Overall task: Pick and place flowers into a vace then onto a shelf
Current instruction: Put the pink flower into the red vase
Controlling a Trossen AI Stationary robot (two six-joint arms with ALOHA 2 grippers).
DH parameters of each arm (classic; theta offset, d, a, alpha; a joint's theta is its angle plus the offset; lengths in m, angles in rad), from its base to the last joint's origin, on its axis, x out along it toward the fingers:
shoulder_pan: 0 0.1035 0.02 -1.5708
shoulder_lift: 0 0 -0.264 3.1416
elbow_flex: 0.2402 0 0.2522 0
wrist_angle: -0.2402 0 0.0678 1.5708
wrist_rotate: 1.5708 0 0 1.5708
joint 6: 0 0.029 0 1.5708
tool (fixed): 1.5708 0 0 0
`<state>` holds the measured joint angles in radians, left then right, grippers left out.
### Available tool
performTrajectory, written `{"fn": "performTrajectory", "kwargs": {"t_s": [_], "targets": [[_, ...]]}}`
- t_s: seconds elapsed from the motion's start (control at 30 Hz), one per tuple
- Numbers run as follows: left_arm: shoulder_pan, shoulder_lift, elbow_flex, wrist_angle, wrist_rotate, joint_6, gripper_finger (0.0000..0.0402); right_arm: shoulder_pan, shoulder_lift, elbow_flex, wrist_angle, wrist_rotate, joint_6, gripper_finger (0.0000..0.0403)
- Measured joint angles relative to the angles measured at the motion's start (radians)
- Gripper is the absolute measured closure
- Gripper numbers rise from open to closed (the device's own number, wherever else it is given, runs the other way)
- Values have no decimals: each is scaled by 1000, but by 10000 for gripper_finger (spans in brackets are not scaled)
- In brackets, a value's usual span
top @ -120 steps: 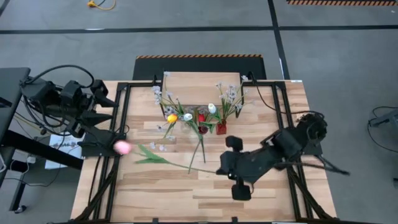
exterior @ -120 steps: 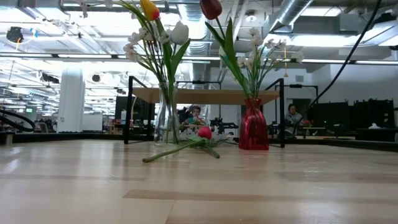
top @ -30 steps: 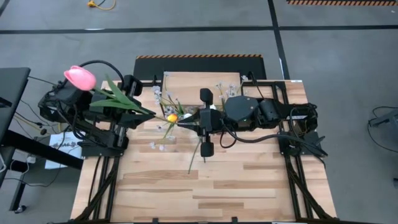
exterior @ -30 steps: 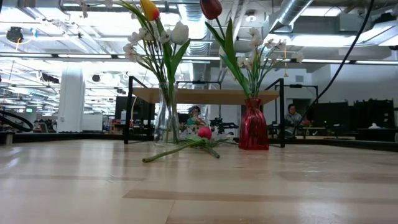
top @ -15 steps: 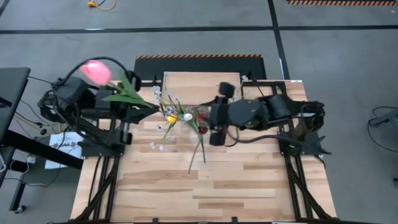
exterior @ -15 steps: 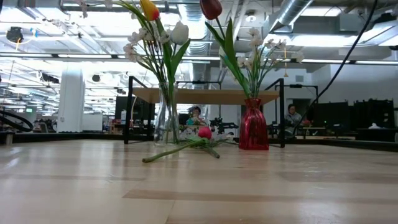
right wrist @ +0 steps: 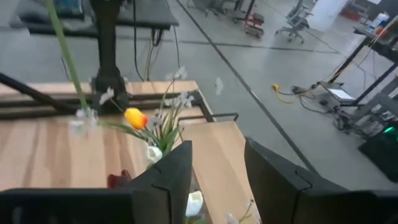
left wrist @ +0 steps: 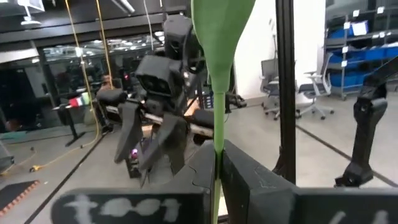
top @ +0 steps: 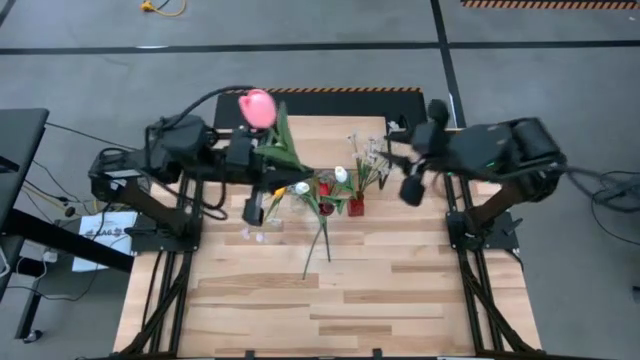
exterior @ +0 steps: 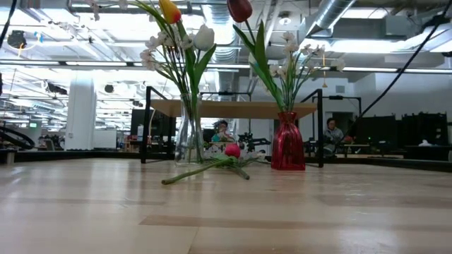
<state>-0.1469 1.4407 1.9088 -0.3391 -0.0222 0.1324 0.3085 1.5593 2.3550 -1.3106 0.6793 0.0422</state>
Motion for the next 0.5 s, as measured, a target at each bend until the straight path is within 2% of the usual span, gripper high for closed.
{"fn": "performTrajectory", "kwargs": {"t_s": [0.23,0.5], "targets": [[36,97,-1,42,40,-12,401,34,-76,0,19,-49,-4,260],[37,210,-2,164,73,-33,401,36,-45,0,109,-120,-127,258]]}}
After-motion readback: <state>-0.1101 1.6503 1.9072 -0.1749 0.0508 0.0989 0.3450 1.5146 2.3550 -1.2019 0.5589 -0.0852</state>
